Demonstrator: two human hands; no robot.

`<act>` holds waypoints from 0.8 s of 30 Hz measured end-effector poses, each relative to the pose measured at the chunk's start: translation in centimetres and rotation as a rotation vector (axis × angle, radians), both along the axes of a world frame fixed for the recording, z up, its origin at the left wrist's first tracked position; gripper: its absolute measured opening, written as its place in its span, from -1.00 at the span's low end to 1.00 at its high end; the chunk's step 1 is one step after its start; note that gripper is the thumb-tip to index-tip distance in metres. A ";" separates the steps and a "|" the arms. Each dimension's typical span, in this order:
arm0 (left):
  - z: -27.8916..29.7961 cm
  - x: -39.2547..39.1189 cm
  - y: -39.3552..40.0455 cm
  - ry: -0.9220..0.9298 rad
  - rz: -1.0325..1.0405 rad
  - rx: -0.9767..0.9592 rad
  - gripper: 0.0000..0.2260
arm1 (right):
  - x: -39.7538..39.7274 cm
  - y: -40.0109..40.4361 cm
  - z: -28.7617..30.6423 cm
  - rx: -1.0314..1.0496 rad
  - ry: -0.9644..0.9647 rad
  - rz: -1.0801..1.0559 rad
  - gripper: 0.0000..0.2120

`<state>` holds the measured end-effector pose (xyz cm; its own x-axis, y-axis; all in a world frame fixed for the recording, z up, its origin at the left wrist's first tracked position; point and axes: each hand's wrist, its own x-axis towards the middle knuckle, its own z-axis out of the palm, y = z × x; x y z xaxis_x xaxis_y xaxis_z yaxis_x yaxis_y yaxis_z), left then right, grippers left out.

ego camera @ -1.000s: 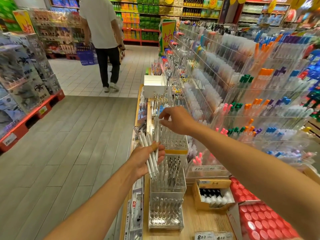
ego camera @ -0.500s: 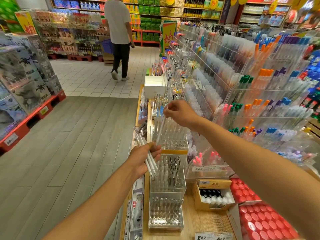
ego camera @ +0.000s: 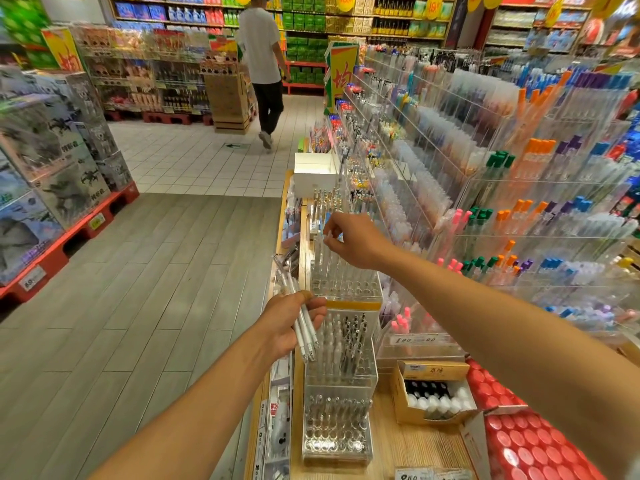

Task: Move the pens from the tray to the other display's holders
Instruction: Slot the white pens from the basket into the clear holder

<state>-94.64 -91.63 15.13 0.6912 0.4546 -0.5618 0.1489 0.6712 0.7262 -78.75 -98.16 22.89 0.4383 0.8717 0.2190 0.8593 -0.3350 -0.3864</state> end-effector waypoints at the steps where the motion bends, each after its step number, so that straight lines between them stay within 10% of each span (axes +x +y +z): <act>1: 0.1 0.0 0.0 -0.005 0.005 0.007 -0.80 | -0.1 0.0 -0.1 0.004 -0.001 -0.003 -0.87; 20: 0.6 -0.2 -0.5 -0.139 -0.018 0.096 -0.73 | -0.9 0.8 -0.3 0.037 -0.135 -0.016 -0.81; 24: 1.0 -0.2 -0.7 -0.188 -0.005 0.118 -0.67 | -1.6 0.7 -0.1 -0.011 0.079 -0.018 -0.86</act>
<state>-94.87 -92.32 16.10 0.7814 0.5056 -0.3658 0.0065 0.5795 0.8150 -80.38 -97.46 22.82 0.4698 0.8655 0.1736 0.8198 -0.3549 -0.4493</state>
